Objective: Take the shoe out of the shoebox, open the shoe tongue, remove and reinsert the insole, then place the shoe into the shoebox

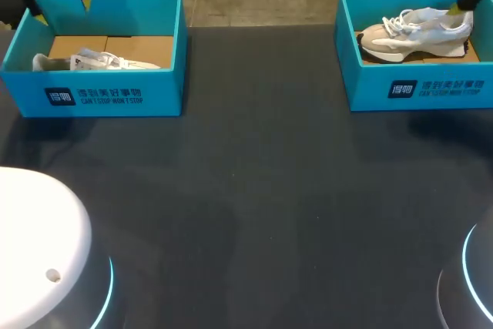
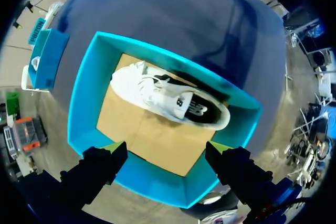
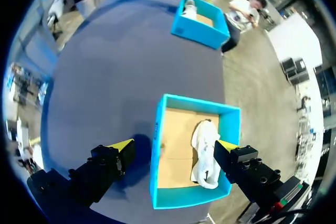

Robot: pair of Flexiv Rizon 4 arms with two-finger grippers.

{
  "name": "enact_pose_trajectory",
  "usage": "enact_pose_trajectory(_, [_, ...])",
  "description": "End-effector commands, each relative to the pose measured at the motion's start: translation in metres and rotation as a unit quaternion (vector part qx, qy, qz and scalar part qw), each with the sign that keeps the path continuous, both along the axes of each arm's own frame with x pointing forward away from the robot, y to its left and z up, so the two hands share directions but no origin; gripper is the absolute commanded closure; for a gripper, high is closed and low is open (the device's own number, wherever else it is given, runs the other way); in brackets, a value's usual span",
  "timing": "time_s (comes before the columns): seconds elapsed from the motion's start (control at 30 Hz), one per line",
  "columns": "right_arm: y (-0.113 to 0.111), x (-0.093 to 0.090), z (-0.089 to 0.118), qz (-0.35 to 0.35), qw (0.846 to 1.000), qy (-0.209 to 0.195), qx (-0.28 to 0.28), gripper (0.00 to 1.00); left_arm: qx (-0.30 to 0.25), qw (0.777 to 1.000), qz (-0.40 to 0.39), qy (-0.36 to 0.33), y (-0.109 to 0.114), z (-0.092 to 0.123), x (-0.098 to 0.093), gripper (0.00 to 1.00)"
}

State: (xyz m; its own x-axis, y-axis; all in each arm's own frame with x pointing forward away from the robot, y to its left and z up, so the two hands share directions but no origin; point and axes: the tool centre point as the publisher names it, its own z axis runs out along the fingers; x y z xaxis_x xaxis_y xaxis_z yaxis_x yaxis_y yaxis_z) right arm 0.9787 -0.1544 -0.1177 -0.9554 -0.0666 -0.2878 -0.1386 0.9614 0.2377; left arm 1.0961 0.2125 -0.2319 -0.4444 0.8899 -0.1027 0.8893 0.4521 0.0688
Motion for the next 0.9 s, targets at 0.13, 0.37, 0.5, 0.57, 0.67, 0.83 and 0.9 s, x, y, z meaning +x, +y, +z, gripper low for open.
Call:
enact_pose_trajectory(0.13, [-0.007,0.057,-0.004,-0.031,0.998,0.06,0.005,0.0,-0.01,0.999,0.028,-0.02,-0.007,-0.003,0.004,0.0])
enact_pose_trajectory(0.37, [-0.026,0.078,-0.013,-0.112,0.989,0.082,0.05,0.0,-0.015,0.998,0.058,-0.013,-0.01,-0.007,0.003,0.0])
enact_pose_trajectory(0.5, [-0.039,0.089,-0.019,-0.154,0.981,0.086,0.079,0.0,-0.015,0.998,0.058,-0.013,-0.01,-0.007,0.003,0.0])
enact_pose_trajectory(0.57, [-0.045,0.094,-0.021,-0.177,0.977,0.085,0.082,0.0,-0.015,0.998,0.058,-0.013,-0.01,-0.007,0.003,0.0])
enact_pose_trajectory(0.67, [-0.05,0.101,-0.024,-0.203,0.972,0.082,0.086,0.0,-0.015,0.998,0.058,-0.013,-0.01,-0.007,0.003,0.0])
enact_pose_trajectory(0.83, [-0.063,0.112,-0.034,-0.256,0.959,0.084,0.092,0.0,-0.015,0.998,0.058,-0.013,-0.01,-0.007,0.003,0.0])
enact_pose_trajectory(0.9, [-0.063,0.112,-0.034,-0.256,0.959,0.084,0.092,0.0,-0.015,0.998,0.058,-0.013,-0.01,-0.007,0.003,0.0])
